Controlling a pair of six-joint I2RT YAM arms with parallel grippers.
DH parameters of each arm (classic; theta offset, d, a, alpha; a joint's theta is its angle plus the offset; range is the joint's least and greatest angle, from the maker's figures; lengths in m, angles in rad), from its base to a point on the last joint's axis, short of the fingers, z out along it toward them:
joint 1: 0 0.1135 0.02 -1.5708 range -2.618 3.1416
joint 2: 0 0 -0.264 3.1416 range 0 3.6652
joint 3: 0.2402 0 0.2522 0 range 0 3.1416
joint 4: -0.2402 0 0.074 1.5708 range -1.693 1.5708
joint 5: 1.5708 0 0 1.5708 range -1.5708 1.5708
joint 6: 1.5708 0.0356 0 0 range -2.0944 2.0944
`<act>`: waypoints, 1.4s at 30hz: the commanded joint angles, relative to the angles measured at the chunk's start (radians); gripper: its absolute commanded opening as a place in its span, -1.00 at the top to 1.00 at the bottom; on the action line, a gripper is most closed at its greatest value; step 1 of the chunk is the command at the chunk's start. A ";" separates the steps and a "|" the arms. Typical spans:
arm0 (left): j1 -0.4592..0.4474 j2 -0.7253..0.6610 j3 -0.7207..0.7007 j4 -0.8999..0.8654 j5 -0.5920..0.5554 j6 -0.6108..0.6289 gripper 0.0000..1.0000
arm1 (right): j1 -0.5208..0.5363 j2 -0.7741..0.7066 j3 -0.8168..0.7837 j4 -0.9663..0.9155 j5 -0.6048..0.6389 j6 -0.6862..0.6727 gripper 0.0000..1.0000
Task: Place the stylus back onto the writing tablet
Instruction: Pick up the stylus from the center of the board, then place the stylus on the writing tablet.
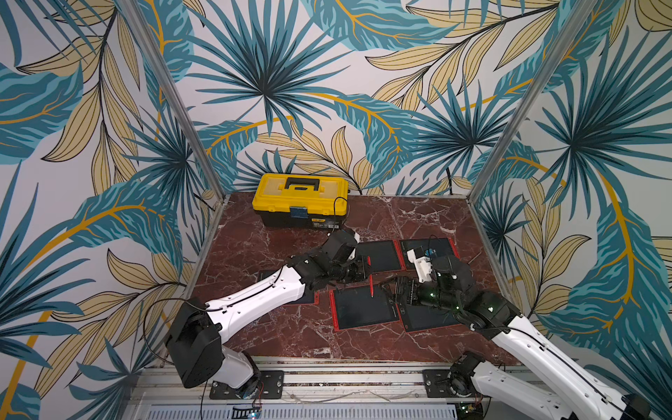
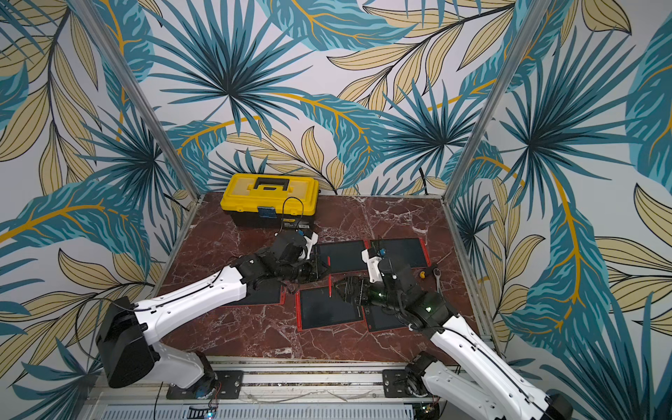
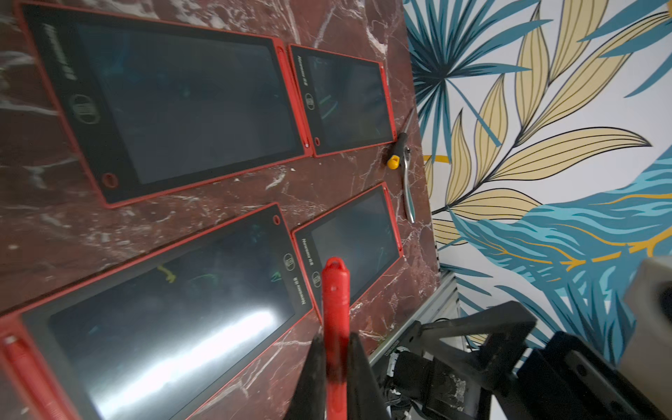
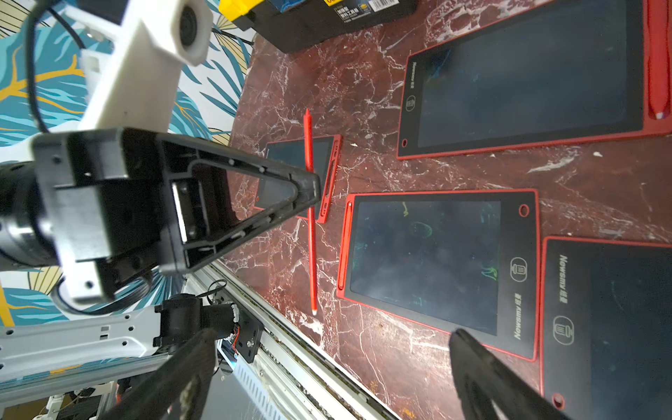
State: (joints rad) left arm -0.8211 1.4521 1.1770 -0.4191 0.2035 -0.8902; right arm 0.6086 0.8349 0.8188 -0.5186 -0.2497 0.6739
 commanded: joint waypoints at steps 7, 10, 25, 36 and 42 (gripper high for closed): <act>0.053 -0.090 -0.016 -0.268 -0.114 0.125 0.82 | 0.004 -0.002 -0.016 0.055 -0.047 -0.023 -0.99; 0.076 -0.122 -0.051 -0.276 -0.149 0.124 0.82 | 0.004 -0.002 -0.019 0.057 -0.055 -0.036 -0.99; 0.274 -0.062 -0.069 -0.326 -0.170 0.252 0.83 | 0.004 0.024 -0.041 0.091 -0.065 -0.039 -0.99; 0.315 0.148 0.003 -0.324 -0.161 0.309 0.84 | 0.005 0.015 -0.054 0.084 -0.051 -0.024 -0.99; 0.320 0.220 0.044 -0.324 -0.172 0.336 0.85 | 0.004 -0.008 -0.070 0.070 -0.039 -0.021 -0.99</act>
State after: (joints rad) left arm -0.5095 1.6596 1.1606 -0.7391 0.0452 -0.5861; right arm 0.6086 0.8482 0.7773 -0.4461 -0.2996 0.6506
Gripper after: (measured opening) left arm 0.110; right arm 0.994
